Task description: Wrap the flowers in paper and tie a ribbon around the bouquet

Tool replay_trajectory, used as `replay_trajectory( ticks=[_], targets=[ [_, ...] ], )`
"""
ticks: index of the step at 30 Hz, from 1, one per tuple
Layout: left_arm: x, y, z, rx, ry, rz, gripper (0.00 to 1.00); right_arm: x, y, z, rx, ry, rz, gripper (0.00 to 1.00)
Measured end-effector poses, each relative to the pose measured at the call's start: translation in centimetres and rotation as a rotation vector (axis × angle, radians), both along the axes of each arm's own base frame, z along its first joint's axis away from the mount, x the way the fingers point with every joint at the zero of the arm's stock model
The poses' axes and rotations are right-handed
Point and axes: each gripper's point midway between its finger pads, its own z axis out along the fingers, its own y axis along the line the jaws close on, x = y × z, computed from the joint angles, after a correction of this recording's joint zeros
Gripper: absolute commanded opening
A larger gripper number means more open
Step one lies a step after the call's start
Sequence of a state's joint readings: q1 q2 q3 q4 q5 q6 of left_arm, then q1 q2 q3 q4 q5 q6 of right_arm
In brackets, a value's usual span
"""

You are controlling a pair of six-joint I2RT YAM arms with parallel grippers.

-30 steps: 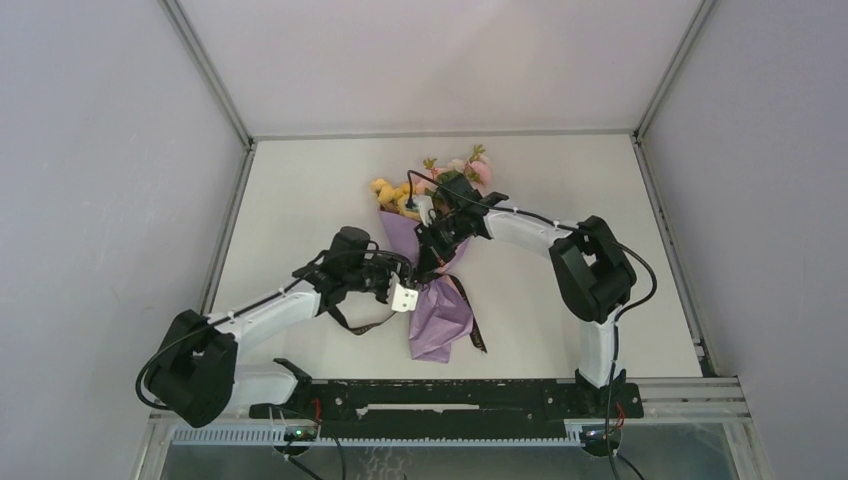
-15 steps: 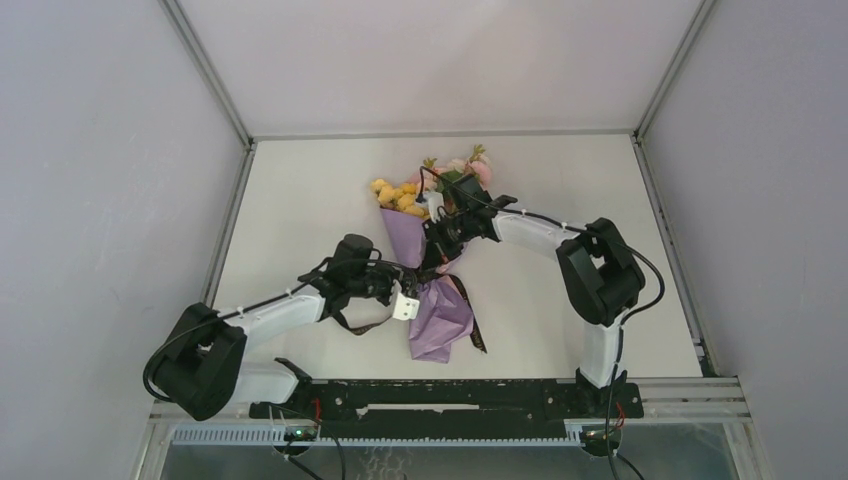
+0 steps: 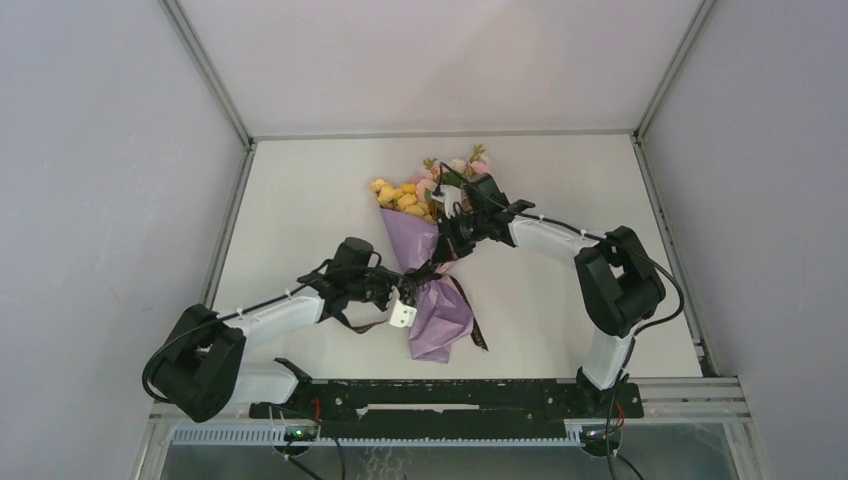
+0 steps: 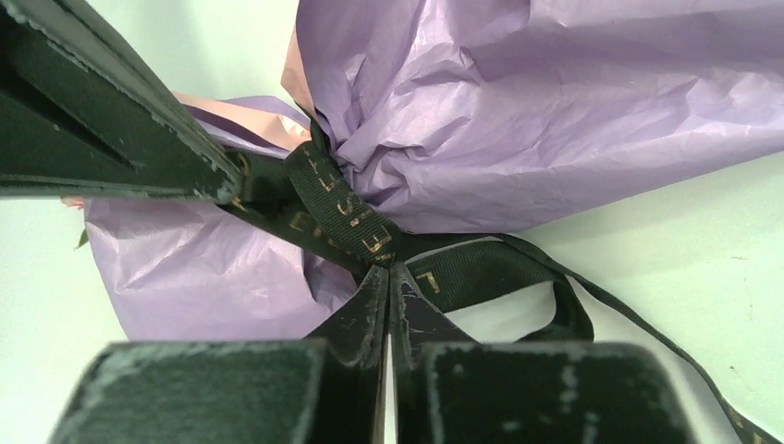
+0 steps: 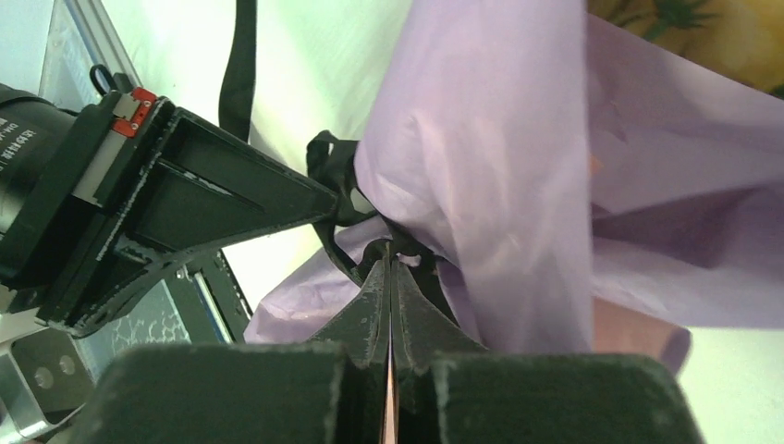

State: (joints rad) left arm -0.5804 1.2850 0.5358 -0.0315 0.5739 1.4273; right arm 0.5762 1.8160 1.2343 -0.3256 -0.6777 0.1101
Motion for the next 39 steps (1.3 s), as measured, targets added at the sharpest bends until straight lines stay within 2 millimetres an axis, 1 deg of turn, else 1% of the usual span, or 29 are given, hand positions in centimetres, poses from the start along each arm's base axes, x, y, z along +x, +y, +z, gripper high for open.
replay_trajectory(
  ticks=[1, 3, 4, 6, 8, 9, 12, 14, 17, 19, 21, 24, 25, 26, 27, 28, 30, 31, 35, 36, 39],
  targets=[
    [0.0, 0.0, 0.0, 0.001, -0.003, -0.003, 0.29, 0.1, -0.4, 0.0, -0.001, 0.002, -0.018, 0.0],
    [-0.2, 0.1, 0.1, 0.003, 0.003, -0.001, 0.47, 0.3, -0.8, 0.0, 0.003, 0.002, -0.047, 0.0],
    [-0.4, 0.2, 0.1, 0.001, 0.018, 0.01, 0.52, 0.4, -0.9, 0.0, 0.007, 0.003, -0.058, 0.0],
    [-0.7, 0.5, 0.5, -0.006, 0.054, 0.043, 0.58, 0.6, -1.0, 0.2, 0.014, 0.003, -0.077, 0.0],
    [-0.9, 1.0, 1.0, -0.014, 0.117, 0.113, 0.64, 0.8, -0.9, 0.5, 0.027, -0.003, -0.092, 0.0],
    [-0.8, 1.1, 1.4, -0.02, 0.145, 0.149, 0.66, 0.9, -0.9, 0.7, 0.033, -0.007, -0.097, 0.0],
    [-0.1, 1.7, 2.5, -0.045, 0.282, 0.345, 0.66, 1.1, -0.7, 1.3, 0.051, -0.016, -0.107, 0.0],
    [0.3, 2.2, 3.1, -0.073, 0.391, 0.511, 0.66, 1.2, -0.5, 1.5, 0.058, -0.018, -0.111, 0.0],
    [0.5, 3.1, 3.5, -0.151, 0.61, 0.802, 0.73, 1.2, -0.5, 1.4, 0.062, -0.016, -0.116, 0.0],
    [0.3, 3.6, 3.2, -0.202, 0.734, 0.939, 0.76, 1.2, -0.5, 1.3, 0.066, -0.016, -0.118, 0.0],
    [0.0, 3.8, 2.4, -0.24, 0.843, 1.049, 0.78, 1.1, -0.5, 1.1, 0.065, -0.01, -0.121, 0.0],
    [-0.8, 3.7, 0.4, -0.25, 0.965, 1.156, 0.78, 1.0, -0.5, 1.0, 0.065, -0.005, -0.123, 0.0],
    [-1.2, 3.7, -0.4, -0.245, 1.0, 1.178, 0.75, 1.0, -0.5, 1.0, 0.066, -0.005, -0.123, 0.0],
    [-1.6, 3.7, -1.2, -0.238, 1.031, 1.202, 0.69, 1.0, -0.5, 1.0, 0.067, -0.004, -0.123, 0.0],
    [-2.0, 3.8, -1.9, -0.231, 1.057, 1.226, 0.61, 1.0, -0.5, 1.0, 0.067, -0.003, -0.124, 0.0],
    [-2.3, 3.9, -2.5, -0.226, 1.076, 1.25, 0.55, 1.0, -0.5, 1.0, 0.067, -0.003, -0.124, 0.0],
    [-2.3, 4.1, -3.1, -0.231, 1.091, 1.283, 0.46, 1.0, -0.5, 1.1, 0.068, -0.005, -0.124, 0.0],
    [-2.3, 4.1, -3.3, -0.239, 1.093, 1.292, 0.4, 1.0, -0.5, 1.1, 0.068, -0.005, -0.125, 0.0],
    [-2.1, 3.9, -3.5, -0.275, 1.101, 1.306, 0.06, 1.1, -0.6, 1.5, 0.069, -0.015, -0.129, 0.0],
    [-2.1, 3.9, -3.6, -0.279, 1.103, 1.312, 0.01, 1.1, -0.6, 1.6, 0.069, -0.021, -0.132, 0.0],
    [-2.0, 4.0, -3.4, -0.291, 1.097, 1.316, 0.0, 1.0, -1.0, 2.1, 0.07, -0.037, -0.144, 0.0]
  ],
)
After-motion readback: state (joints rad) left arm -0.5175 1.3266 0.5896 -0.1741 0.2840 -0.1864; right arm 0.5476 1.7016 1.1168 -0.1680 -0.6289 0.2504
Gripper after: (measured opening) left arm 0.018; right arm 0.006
